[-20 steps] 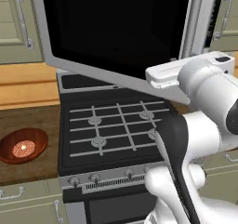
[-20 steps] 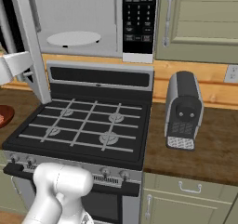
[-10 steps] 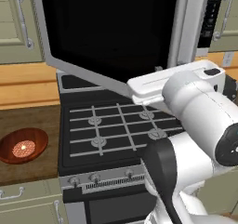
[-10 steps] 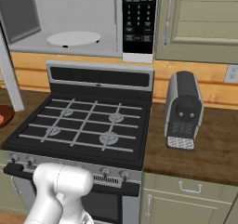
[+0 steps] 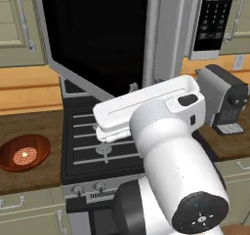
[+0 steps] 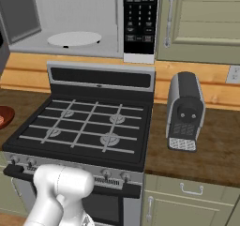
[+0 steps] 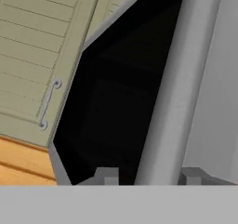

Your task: Open the microwave, place the bowl with waffle inside the microwave, then close the microwave door and turn it on.

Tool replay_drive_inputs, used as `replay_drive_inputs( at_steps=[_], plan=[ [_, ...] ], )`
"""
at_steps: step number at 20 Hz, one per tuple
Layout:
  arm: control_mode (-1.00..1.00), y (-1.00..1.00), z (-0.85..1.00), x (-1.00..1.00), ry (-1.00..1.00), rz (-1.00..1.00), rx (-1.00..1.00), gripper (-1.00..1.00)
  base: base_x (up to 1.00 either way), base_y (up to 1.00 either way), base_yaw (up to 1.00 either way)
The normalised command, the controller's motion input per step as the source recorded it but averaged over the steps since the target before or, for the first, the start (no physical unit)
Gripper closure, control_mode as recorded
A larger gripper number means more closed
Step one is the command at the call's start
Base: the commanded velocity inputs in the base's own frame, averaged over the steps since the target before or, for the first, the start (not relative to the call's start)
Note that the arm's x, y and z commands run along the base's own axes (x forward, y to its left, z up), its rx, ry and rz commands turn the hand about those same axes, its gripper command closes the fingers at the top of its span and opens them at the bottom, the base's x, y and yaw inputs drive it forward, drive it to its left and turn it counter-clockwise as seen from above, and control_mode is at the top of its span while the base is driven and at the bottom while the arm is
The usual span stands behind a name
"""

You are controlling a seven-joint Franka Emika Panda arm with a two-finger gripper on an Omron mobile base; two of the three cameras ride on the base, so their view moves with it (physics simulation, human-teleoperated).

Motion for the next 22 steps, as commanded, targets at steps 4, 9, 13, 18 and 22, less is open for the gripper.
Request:
replay_drive_inputs(
  at_steps=[4,9,13,18,22],
  plan=[
    [-1.00,1.00,-0.18,0.39,-0.10,0.00,-0.02,1.00,0.00,0.00,0.00],
    [-1.00,1.00,-0.35,0.79,-0.07,0.00,0.00,1.00,0.00,0.00,0.00],
    [-1.00,1.00,-0.41,0.89,-0.13,0.00,0.00,-1.00,0.00,0.00,0.00],
    [-1.00,-0.01,0.00,-0.63,-0.18,-0.13,0.00,-1.00,0.00,0.00,0.00],
    [-1.00,-0.41,0.00,-1.00,-0.44,-0.13,0.17,-1.00,0.00,0.00,0.00]
  ],
)
